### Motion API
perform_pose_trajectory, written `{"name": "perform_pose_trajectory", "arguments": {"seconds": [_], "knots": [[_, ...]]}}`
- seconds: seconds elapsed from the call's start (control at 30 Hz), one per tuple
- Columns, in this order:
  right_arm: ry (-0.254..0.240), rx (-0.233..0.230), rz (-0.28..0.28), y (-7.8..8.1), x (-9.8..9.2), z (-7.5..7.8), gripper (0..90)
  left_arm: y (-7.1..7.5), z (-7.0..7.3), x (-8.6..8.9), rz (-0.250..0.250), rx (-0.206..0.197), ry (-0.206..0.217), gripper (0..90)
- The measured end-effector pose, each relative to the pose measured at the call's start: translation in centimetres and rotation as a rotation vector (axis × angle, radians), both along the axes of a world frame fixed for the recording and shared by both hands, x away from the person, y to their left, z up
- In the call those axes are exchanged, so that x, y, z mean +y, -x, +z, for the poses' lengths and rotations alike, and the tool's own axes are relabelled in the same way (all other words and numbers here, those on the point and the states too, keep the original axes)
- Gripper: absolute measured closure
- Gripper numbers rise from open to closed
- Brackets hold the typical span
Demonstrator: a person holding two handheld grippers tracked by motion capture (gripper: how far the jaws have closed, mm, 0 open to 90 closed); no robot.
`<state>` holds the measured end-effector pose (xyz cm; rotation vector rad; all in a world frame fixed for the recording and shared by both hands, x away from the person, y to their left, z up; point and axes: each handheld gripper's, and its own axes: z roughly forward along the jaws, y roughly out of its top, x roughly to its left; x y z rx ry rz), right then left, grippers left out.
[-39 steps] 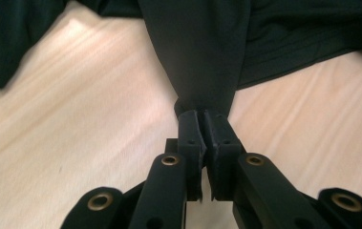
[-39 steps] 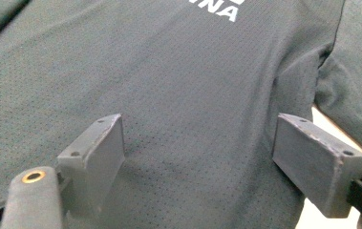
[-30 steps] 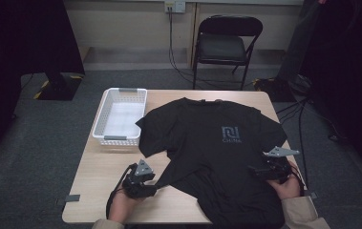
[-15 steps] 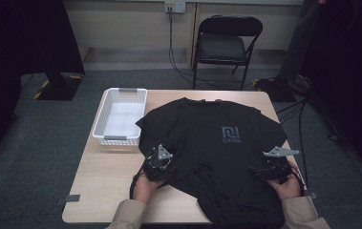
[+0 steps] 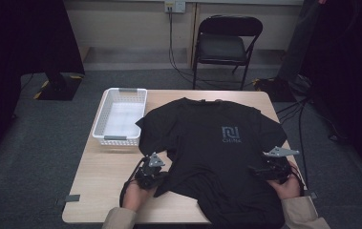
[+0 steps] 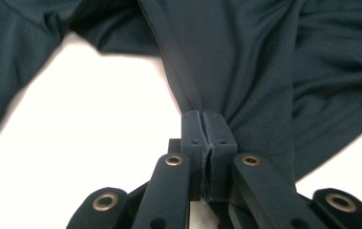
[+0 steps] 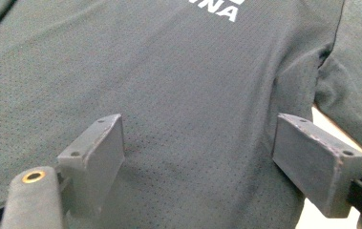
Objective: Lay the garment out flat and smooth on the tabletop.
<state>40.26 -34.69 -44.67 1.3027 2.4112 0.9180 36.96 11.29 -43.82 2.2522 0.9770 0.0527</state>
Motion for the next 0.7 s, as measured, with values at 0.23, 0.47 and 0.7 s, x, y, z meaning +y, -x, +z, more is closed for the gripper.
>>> {"name": "perform_pose_trajectory", "arguments": {"seconds": [0.23, 0.47, 0.7], "knots": [[0.0, 0.0, 0.0, 0.0, 0.0, 0.0, 17.7, 2.3, 0.6, 1.8, -0.007, 0.015, 0.025, 87.9], [0.0, 0.0, 0.0, 0.0, 0.0, 0.0, 17.7, 1.1, 0.9, 1.3, 0.095, -0.026, 0.05, 48.4], [-0.001, 0.001, 0.0, 0.0, 0.0, 0.0, 17.7, -1.9, -0.1, -0.4, 0.145, -0.036, 0.01, 49.9]]}}
